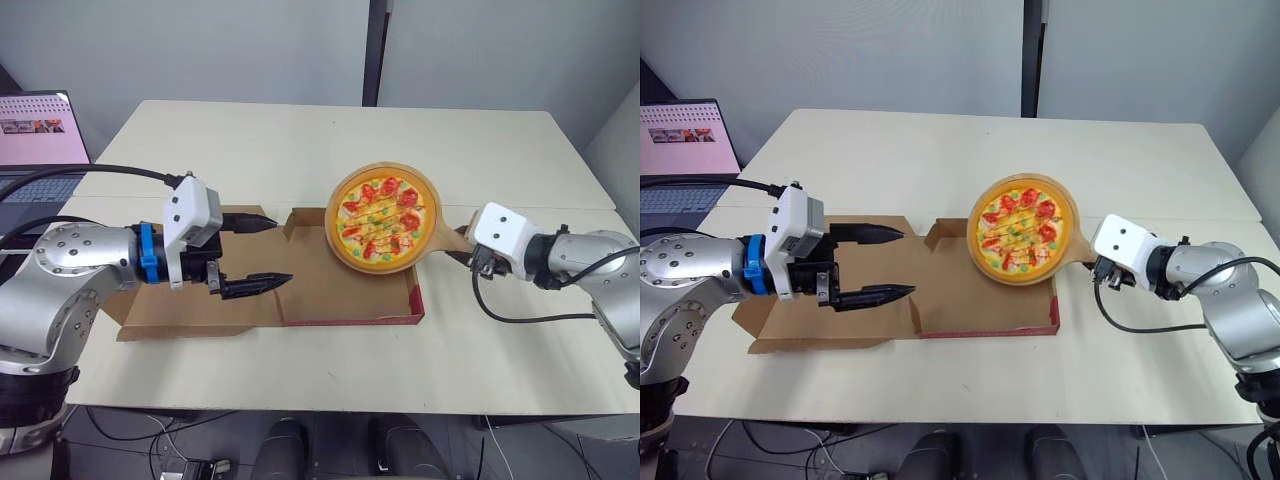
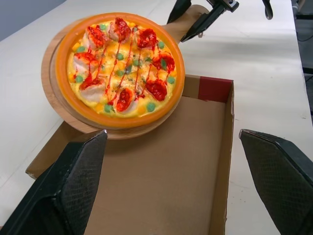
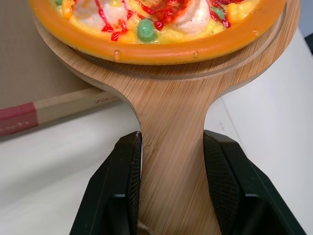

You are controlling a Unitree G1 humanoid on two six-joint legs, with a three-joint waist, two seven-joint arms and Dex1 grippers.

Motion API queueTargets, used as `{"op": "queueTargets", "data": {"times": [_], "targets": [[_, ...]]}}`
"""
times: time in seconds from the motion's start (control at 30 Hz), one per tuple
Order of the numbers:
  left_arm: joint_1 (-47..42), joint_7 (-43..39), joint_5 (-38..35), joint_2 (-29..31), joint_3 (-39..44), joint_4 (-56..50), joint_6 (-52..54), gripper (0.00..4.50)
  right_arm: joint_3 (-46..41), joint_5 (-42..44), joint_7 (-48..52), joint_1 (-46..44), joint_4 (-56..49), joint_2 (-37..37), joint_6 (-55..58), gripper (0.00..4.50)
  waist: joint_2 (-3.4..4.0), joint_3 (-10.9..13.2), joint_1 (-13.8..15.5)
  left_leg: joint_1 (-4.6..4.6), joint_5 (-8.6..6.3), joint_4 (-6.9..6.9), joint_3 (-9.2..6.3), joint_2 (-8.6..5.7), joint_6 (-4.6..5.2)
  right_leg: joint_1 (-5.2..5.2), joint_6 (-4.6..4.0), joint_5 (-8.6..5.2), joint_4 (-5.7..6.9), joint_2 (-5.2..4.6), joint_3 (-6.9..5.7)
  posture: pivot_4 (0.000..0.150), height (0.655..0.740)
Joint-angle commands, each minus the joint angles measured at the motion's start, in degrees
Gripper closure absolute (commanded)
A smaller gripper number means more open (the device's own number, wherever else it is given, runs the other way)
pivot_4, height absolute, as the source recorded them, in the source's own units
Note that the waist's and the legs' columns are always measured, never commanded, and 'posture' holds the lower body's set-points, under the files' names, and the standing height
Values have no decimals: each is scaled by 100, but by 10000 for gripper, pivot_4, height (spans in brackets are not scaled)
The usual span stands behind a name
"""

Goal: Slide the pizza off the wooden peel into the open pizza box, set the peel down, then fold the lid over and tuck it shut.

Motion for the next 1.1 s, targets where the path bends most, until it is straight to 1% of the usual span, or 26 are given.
{"op": "queueTargets", "data": {"times": [0.03,0.27,0.37,0.5,0.6,0.73,0.87,0.97,1.1], "targets": [[-65,2,-39,-9,31,-84,-16,0,-242,-171,-80,-243,-33,26,-319,29196,0,0,0,0,0,2,0,-1,0,0,0,0,0,0,0,1500,7316],[-13,-3,20,8,31,-97,-46,0,-313,-454,-138,-355,188,112,-508,29196,0,0,-5,0,0,4,0,0,0,0,-1,1,3,0,1,1500,7316],[7,-9,57,8,20,-90,-71,0,-409,-612,-244,-539,447,99,-682,29196,0,0,-8,0,0,8,1,-1,0,0,-1,2,6,0,1,1500,7316],[31,-26,79,4,15,-89,-89,0,-772,-581,-266,-776,756,-8,-757,29196,0,0,-4,0,0,13,1,-1,0,1,-1,3,8,0,1,1500,7316],[44,-50,84,2,13,-65,-119,0,-1150,-444,-188,-698,798,-129,-638,29196,0,0,2,0,0,14,0,0,0,2,-2,3,9,-2,2,1500,7316],[-53,-51,2,-80,-30,-28,-93,0,-1857,-126,-24,-206,610,-285,-180,29196,0,0,26,-1,0,15,-1,1,1,5,-2,3,8,-4,0,1500,7316],[-318,-27,-234,-285,-108,-29,65,0,-2876,426,106,776,-4,-219,989,29197,0,0,55,-1,-1,19,-4,1,2,11,-1,3,7,-6,-2,1500,7316],[-557,-50,-211,-477,-327,7,41,0,-3548,725,62,1621,-443,6,1801,29197,1,-1,72,-1,-1,24,-4,-2,2,13,2,5,9,-5,0,1500,7316],[-881,-82,-27,-811,-643,233,-133,0,-3990,864,-395,2266,-1015,556,2628,29197,2,-2,41,5,-1,31,3,-7,1,14,7,7,22,-2,8,1500,7316]]}}
